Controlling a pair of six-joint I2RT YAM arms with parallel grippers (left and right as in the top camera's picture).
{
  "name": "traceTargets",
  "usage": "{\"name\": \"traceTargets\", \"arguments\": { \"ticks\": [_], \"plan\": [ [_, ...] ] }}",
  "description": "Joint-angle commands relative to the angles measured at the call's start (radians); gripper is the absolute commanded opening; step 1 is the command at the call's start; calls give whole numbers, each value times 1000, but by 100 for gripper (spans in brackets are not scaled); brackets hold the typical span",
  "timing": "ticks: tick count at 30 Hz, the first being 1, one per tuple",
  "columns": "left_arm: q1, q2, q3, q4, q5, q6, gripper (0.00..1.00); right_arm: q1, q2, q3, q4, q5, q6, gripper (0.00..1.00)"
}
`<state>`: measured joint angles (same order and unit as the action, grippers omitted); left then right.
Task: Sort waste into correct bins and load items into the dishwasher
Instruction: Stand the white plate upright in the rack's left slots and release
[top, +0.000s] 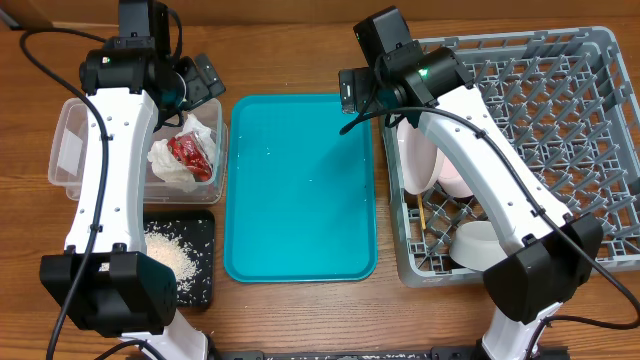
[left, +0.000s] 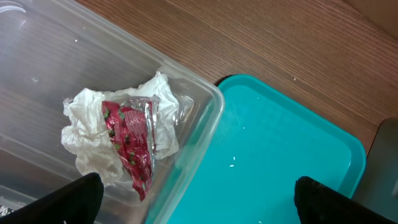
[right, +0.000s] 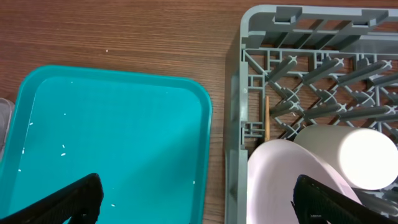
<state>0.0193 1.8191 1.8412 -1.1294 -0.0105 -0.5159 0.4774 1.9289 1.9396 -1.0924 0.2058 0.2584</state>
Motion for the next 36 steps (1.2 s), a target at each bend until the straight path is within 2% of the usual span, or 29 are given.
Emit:
{"name": "traceTargets", "arguments": {
  "ticks": [1,21,27,36],
  "plan": [
    [-7,-14,14,4,4,12,100,-2,-8,3,6,-10,4,100],
    [-7,-14,14,4,4,12,100,0,-38,3,6,-10,4,100],
    [-7,-14,14,4,4,11,100,16,-182,3,6,-10,4,100],
    [-7,-14,14,4,4,12,100,16,-524,3,6,-10,4,100]
  ]
}}
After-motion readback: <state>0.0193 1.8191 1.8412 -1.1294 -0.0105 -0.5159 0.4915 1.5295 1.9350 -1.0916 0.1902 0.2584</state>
